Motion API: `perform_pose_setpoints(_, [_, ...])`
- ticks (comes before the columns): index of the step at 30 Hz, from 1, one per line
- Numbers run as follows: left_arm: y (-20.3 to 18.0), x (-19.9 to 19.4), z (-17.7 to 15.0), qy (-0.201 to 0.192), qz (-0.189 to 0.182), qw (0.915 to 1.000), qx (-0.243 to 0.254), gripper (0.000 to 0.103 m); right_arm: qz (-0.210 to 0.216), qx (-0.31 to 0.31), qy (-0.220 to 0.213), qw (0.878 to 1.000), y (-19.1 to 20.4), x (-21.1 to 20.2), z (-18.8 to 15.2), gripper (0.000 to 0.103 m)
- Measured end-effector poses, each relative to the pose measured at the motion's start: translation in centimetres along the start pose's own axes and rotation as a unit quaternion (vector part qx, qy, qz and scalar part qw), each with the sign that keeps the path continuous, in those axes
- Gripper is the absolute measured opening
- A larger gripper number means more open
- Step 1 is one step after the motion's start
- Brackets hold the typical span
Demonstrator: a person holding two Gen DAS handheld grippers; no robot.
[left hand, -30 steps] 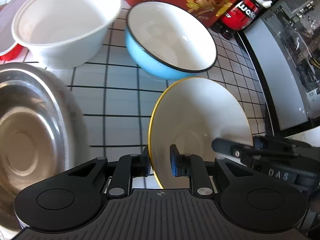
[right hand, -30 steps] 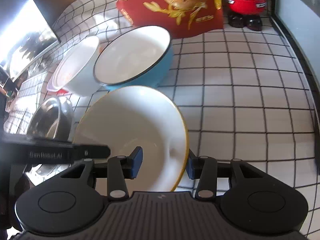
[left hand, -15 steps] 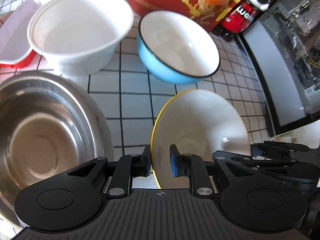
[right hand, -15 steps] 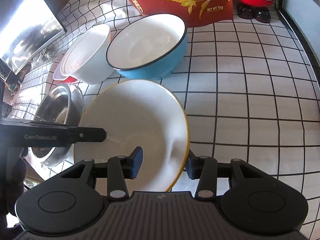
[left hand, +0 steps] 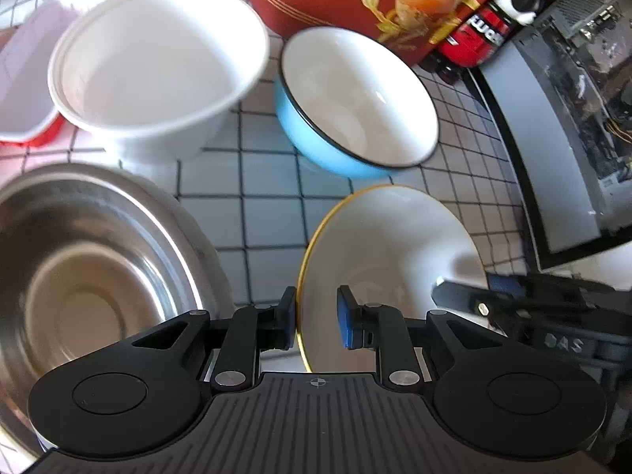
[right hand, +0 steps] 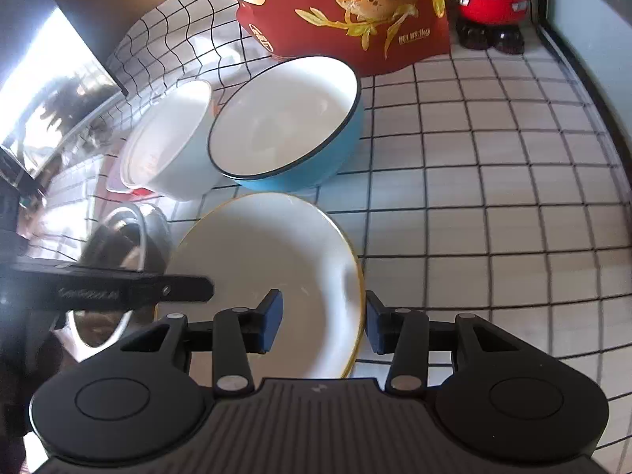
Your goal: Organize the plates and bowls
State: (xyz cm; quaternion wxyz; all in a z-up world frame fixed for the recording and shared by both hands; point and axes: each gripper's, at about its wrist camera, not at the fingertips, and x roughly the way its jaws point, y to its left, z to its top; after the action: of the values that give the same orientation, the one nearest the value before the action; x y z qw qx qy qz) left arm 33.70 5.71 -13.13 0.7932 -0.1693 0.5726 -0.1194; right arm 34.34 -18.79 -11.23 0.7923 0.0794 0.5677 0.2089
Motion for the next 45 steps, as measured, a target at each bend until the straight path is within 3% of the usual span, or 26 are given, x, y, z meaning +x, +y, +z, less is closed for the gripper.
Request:
perform_pose_setpoints(9, [0.6, -0.4, 0.7, 0.004, 0.0, 1.0, 0.002, 0.023, -0.002, -0.008, -0.009, 1.0, 0.7, -0.2, -0.2, 0.044])
perform_pose_setpoints(13, [0.3, -3.1, 1.4, -0.025, 0.0, 0.9996, 0.015, 0.024, -0.01, -0.014, -0.046, 0.999, 0.8, -2.7, 1.0, 0.044])
perform_pose_setpoints(19, [-0.8, -8.2, 5.4, -0.09, -0.028, 0.9953, 0.023, 0.024, -0.032, -0.037, -0.132, 0.99, 2.9, -8.1, 6.8, 0.044])
perform_pose_setpoints(24, [-2.1, -13.2, 9.6, -0.148, -0.046, 0.9876, 0.023, 0.024, -0.034, -0.054, -0.225, 0.972, 5.7, -14.3, 12.9, 0.047])
perform_pose_setpoints(26, [-2.7, -13.8, 10.7, -0.144, -0.035, 0.9883, 0.035, 0.024, -0.034, -0.067, -0.257, 0.964, 6.7, -16.2, 14.7, 0.057])
perform_pose_setpoints(28, [-2.6, -13.1, 11.1, -0.123, -0.015, 0.9915, 0.039, 0.024, -0.039, -0.072, -0.267, 0.96, 7.1, -16.7, 16.2, 0.057])
perform_pose_setpoints(30, [-1.8, -11.2, 10.9, -0.099, -0.006, 0.9947, 0.026, 0.024, -0.05, -0.075, -0.259, 0.962, 7.1, -16.1, 17.0, 0.057])
perform_pose_setpoints(37, [2.0, -3.9, 9.1, -0.027, -0.035, 0.9972, -0.06, 0.024, -0.072, -0.053, -0.17, 0.981, 3.3, -8.6, 17.0, 0.057])
perform_pose_setpoints(40, [2.6, -2.0, 9.1, -0.014, -0.033, 0.9962, -0.08, 0.024, -0.092, -0.047, -0.14, 0.985, 1.6, -5.5, 16.5, 0.057])
perform_pose_setpoints(45, [2.8, -0.6, 10.7, -0.028, -0.026, 0.9946, -0.096, 0.024, -0.073, -0.022, -0.097, 0.992, -0.9, -1.8, 15.3, 0.058])
